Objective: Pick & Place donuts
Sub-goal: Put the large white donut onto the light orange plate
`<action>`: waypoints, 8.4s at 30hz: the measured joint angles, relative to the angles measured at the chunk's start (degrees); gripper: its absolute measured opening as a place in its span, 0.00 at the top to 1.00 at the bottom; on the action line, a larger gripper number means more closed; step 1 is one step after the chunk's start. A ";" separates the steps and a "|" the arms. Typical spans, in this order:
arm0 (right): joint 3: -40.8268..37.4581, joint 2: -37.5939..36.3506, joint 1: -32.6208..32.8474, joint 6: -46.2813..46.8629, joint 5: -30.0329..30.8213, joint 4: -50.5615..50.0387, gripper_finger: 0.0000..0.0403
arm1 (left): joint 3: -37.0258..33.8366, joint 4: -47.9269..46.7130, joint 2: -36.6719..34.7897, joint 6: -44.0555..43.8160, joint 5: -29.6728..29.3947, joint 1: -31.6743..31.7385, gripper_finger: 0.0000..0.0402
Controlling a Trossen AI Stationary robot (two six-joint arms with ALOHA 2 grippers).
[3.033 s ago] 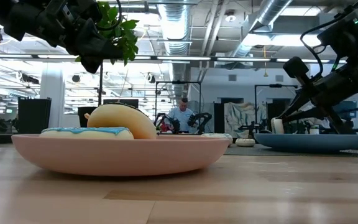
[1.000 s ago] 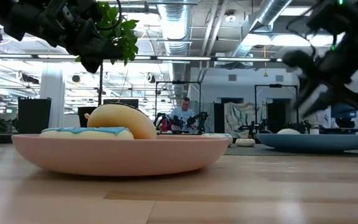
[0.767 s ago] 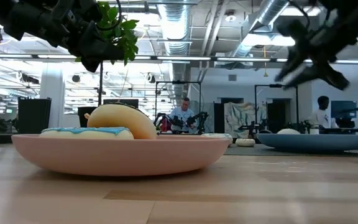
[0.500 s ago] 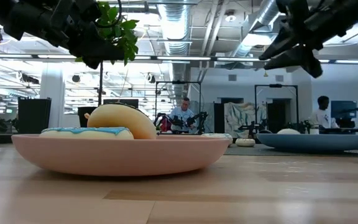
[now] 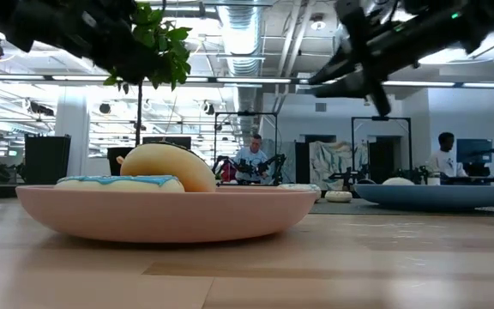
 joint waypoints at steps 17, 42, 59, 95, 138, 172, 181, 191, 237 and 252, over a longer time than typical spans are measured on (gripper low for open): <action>26.34 14.40 -11.64 -13.59 -6.13 -30.77 0.74 | -2.55 -13.82 -23.79 0.03 1.28 0.02 1.00; 58.17 44.42 -31.65 -21.19 -30.86 -74.41 0.29 | -2.60 -21.77 -26.47 -3.82 -0.42 0.04 1.00; 58.23 47.24 -29.72 -25.49 -25.21 -70.73 0.29 | -2.60 -21.63 -26.47 -5.73 -2.14 0.04 1.00; 54.82 47.22 -28.78 -25.49 -25.21 -67.18 0.29 | -2.60 -21.59 -26.47 -7.84 -1.38 0.02 1.00; 55.82 53.19 -27.43 -20.79 -24.32 -65.22 0.71 | -2.60 -21.57 -26.49 -10.28 0.29 -0.07 1.00; 55.91 39.25 -26.33 -15.66 -28.72 -67.98 0.78 | -2.60 -21.55 -26.47 -10.10 1.29 -0.09 1.00; 54.46 29.06 -13.59 -8.29 -25.41 -65.76 0.78 | -2.60 -21.59 -26.49 -6.08 1.19 -0.09 1.00; 44.26 26.56 7.53 6.59 -7.15 -51.59 0.78 | -2.60 -21.64 -26.47 -3.98 0.74 -0.09 1.00; 40.57 46.76 18.98 13.32 -5.97 -31.40 0.78 | -2.58 -23.27 -26.44 -8.59 1.05 -0.07 1.00; 40.59 43.58 18.04 13.63 -10.31 -33.78 0.40 | -2.58 -23.27 -26.45 -8.57 0.39 -0.07 1.00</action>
